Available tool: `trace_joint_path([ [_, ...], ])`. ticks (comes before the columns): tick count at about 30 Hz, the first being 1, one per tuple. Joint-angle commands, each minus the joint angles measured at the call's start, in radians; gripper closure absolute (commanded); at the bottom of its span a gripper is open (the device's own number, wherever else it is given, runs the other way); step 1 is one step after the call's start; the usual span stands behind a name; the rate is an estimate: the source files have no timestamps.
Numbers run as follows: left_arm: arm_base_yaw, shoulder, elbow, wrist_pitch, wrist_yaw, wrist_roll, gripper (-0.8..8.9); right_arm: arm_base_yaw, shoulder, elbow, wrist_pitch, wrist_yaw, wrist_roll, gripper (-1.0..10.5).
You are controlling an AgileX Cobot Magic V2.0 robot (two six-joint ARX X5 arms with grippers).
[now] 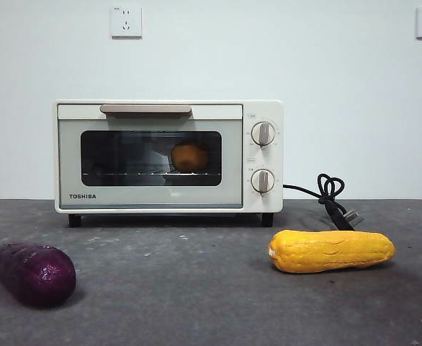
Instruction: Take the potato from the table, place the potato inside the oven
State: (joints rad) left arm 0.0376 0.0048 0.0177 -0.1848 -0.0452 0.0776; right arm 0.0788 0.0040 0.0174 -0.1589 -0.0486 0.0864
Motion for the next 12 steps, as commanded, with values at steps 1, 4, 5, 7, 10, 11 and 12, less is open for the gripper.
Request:
trace_joint_path([
  [1,0.003,-0.003,-0.014,0.004,-0.003,-0.005,8.18,-0.001,-0.003,-0.012,-0.024,0.002,0.010,9.5],
  [4,0.003,-0.003,-0.014,0.004,-0.003,-0.005,8.18,-0.001,-0.003,-0.012,-0.023,0.001,0.059,9.5],
  [5,0.003,-0.003,-0.014,0.005,-0.004,-0.005,8.17,-0.001,-0.003,-0.012,-0.022,0.001,0.074,9.5],
  [7,0.003,-0.003,-0.014,0.004,-0.004,-0.005,8.18,-0.001,-0.003,-0.011,-0.021,0.003,0.073,9.5],
  [10,0.003,-0.003,-0.014,0.005,-0.004,-0.005,8.18,-0.001,-0.003,-0.011,-0.021,0.003,0.073,9.5],
  [11,0.003,-0.003,-0.014,0.004,-0.004,-0.005,8.18,-0.001,-0.003,-0.011,-0.021,0.003,0.073,9.5],
  [12,0.003,-0.003,-0.014,0.004,-0.004,-0.005,8.18,-0.001,-0.003,-0.011,-0.022,0.003,0.073,9.5],
])
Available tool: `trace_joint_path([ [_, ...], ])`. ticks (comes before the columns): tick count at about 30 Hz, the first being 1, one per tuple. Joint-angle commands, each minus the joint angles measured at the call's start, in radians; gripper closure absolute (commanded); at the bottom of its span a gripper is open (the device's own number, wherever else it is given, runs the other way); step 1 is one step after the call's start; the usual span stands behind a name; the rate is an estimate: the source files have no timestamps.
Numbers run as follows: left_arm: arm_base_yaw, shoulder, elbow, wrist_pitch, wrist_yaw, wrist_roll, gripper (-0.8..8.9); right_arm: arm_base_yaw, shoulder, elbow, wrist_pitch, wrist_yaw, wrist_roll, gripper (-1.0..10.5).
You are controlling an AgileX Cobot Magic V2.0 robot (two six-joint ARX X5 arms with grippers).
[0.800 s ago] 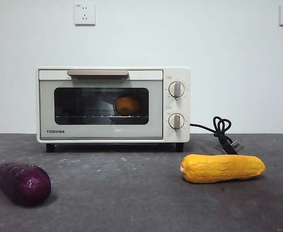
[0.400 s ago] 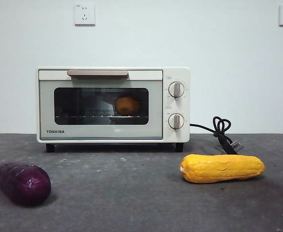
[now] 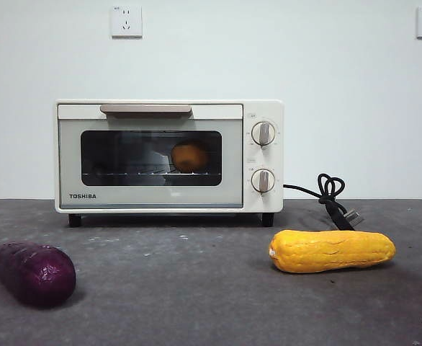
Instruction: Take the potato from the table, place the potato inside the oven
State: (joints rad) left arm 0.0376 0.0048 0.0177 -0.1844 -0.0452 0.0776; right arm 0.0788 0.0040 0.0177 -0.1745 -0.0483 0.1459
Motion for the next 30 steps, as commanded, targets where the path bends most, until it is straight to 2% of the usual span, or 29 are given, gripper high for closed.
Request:
trace_joint_path([
  [1,0.003,-0.003,-0.014,0.004,-0.003,-0.005,8.18,-0.001,-0.003,-0.011,-0.006,0.002,0.014,9.5],
  [30,0.003,-0.003,-0.014,0.004,-0.004,-0.005,8.18,-0.001,-0.003,-0.011,-0.006,0.002,0.014,9.5],
])
